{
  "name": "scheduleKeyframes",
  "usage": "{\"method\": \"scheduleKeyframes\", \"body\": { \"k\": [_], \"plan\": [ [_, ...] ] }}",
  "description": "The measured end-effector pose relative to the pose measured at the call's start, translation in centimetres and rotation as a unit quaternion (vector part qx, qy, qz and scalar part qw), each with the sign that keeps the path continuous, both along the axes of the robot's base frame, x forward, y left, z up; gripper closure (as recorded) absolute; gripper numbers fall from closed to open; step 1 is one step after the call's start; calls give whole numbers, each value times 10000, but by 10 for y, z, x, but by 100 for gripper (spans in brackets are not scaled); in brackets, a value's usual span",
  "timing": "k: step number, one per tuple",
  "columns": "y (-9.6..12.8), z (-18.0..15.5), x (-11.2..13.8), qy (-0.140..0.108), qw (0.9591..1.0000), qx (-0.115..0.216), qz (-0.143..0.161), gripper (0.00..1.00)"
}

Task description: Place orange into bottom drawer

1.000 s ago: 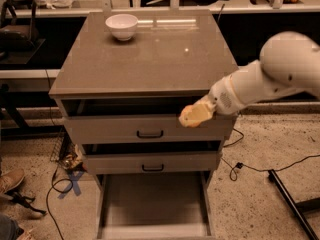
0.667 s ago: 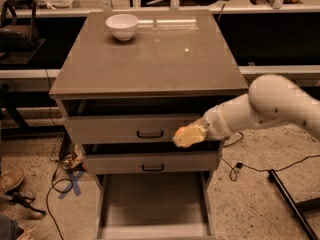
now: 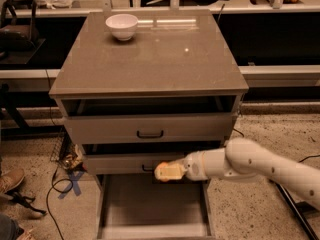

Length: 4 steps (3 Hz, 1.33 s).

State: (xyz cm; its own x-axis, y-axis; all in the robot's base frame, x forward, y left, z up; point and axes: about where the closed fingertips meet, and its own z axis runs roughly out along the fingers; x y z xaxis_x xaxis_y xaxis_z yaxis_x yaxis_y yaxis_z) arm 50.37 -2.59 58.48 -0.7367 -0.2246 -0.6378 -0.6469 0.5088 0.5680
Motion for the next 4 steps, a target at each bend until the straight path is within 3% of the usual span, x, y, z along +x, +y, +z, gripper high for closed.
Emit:
{"method": "scheduleKeyframes", "body": {
  "k": [1,2,3,4],
  "plan": [
    [10,-36,-6,311,9992,245,-67,100],
    [10,-36,-6,311,9992,245,-67,100],
    [10,-66,4,112,9995,299,11,100],
    [18,-150,26,-183,9990,369,186,100]
  ]
}}
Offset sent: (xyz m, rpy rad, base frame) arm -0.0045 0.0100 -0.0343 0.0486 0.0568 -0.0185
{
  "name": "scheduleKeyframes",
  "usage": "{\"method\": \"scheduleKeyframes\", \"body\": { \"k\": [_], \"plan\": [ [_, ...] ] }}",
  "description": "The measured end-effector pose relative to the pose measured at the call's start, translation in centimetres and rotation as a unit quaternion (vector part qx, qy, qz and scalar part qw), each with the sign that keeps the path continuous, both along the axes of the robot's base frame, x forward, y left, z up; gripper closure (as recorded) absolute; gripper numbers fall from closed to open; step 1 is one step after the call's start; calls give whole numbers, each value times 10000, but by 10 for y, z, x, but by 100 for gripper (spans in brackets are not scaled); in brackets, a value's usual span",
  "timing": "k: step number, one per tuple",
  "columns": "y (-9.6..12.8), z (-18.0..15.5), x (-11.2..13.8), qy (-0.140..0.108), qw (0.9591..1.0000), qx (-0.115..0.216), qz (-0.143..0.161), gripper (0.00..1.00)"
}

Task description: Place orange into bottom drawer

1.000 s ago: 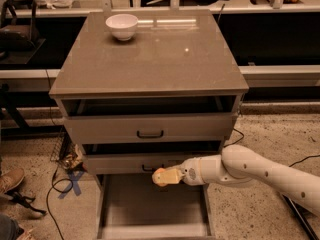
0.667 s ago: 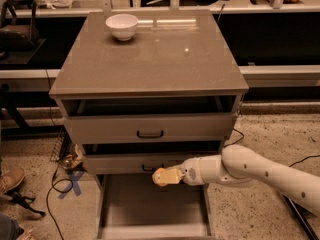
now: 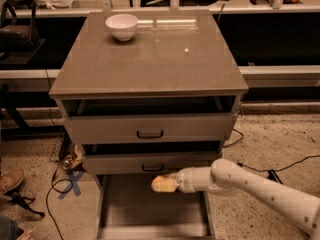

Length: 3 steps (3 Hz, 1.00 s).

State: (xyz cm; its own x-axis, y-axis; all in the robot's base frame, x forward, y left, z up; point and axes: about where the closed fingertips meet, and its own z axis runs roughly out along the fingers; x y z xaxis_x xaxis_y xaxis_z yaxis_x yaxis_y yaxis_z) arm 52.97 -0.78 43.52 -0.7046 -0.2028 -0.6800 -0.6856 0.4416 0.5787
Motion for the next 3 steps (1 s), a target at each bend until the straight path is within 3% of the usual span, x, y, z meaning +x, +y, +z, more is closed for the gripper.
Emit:
{"method": "scheduleKeyframes", "body": {
  "k": [1,3],
  "plan": [
    [17,-64,8,-12,10000,51,67,100],
    [17,-80,10,68,9999,21,-70,100]
  ]
}}
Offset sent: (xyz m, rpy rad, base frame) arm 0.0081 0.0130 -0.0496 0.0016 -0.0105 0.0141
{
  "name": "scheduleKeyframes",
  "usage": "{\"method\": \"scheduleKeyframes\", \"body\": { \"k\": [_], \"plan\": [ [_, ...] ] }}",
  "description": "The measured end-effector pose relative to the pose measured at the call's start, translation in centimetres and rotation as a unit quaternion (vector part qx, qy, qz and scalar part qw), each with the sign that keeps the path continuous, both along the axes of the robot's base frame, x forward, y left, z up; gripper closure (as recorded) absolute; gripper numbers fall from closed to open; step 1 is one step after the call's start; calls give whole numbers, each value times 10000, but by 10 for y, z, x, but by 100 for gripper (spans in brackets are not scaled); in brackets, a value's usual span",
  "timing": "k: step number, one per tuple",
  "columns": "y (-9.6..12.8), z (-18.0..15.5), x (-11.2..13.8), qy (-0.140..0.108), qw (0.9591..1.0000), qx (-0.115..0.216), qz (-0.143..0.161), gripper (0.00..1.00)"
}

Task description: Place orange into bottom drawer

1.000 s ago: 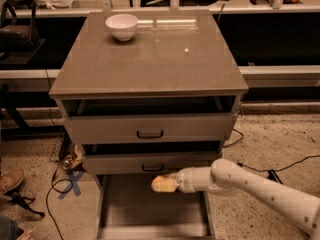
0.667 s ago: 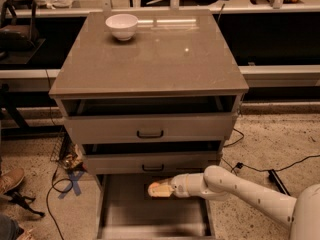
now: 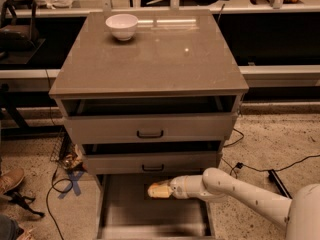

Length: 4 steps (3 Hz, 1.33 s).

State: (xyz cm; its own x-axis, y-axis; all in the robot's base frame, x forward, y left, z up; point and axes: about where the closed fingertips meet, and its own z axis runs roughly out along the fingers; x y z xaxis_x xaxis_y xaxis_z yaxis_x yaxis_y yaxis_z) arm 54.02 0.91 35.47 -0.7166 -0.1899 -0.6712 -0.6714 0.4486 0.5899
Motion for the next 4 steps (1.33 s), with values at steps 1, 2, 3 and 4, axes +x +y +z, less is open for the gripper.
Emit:
{"method": "scheduleKeyframes", "body": {
  "k": [1,2,3,4],
  "plan": [
    [-2,-40,8,-147,9998,-38,-124,100],
    [8,-112,12,-147,9996,-187,-141,100],
    [20,-153,15,-104,9993,-350,-125,100],
    [33,-181,16,-120,9981,-601,-94,82]
  ]
}}
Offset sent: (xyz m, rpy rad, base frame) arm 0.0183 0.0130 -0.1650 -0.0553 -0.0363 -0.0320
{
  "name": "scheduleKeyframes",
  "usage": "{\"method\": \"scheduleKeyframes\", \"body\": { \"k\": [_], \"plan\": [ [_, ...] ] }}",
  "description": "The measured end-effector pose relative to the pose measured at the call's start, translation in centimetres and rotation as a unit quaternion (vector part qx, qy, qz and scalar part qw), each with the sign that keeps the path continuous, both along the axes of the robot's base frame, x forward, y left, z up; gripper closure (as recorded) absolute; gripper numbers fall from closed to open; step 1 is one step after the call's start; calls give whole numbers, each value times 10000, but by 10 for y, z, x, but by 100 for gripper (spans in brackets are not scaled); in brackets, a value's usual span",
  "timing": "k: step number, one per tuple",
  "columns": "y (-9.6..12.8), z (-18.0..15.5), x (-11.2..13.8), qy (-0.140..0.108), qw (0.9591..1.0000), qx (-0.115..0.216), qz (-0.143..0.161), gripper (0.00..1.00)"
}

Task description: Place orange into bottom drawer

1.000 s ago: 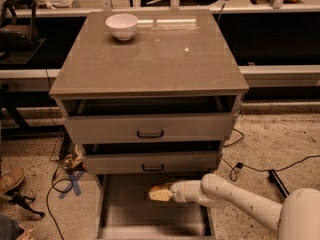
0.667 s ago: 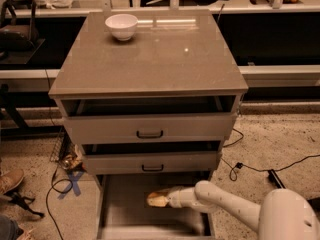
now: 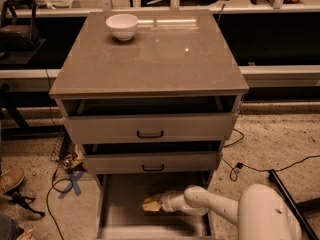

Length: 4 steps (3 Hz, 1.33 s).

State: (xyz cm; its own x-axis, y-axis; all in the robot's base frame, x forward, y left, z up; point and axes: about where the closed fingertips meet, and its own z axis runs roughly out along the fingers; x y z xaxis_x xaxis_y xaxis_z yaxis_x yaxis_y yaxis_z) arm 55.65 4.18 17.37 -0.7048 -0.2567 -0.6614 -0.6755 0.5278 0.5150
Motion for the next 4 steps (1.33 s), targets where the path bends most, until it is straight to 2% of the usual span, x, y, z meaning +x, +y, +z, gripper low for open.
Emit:
{"method": "scheduleKeyframes", "body": {
  "k": [1,3,4],
  "plan": [
    [7,-14,5,-131,9993,-349,9,51],
    [9,-23,10,-246,9975,-667,-23,5],
    [-5,-13,10,-357,9970,-649,-205,0]
  ]
}}
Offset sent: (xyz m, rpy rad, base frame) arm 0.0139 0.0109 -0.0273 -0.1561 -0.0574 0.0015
